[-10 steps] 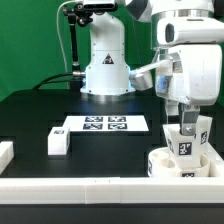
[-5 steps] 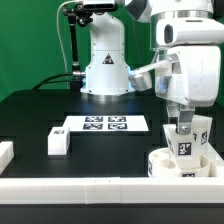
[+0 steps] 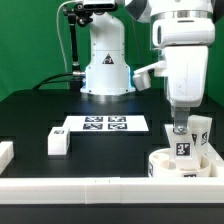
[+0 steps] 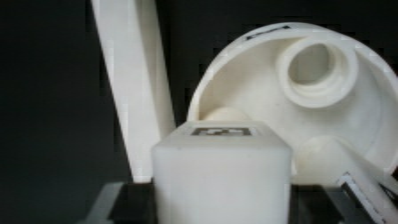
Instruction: Assemble stool
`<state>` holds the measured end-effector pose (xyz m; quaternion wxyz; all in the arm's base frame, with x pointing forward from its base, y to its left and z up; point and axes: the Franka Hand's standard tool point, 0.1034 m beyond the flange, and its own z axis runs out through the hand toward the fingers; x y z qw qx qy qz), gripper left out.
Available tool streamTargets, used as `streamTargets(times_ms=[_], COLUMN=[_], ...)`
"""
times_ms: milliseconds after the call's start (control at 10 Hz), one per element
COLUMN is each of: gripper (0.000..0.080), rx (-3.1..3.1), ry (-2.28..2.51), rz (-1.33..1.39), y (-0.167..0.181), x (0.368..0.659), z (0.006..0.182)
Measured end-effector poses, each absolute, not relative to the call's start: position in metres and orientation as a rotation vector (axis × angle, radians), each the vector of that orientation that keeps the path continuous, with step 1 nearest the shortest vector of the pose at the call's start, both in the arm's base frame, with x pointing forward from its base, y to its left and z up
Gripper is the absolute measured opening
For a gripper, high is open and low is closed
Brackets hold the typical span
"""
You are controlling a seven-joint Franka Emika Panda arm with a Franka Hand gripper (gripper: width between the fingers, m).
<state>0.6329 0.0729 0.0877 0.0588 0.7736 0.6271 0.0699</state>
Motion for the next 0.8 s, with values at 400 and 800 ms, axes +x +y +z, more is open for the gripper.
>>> streamTargets(times_ms=[400, 800], gripper=[0.0337, 0.0337], rx=[2.734, 3.003], ry=[1.368, 0.78], rz=[0.248, 0.268], y=[0.074, 0.084], x=[0.632, 0.63], z=[0.087, 0.086])
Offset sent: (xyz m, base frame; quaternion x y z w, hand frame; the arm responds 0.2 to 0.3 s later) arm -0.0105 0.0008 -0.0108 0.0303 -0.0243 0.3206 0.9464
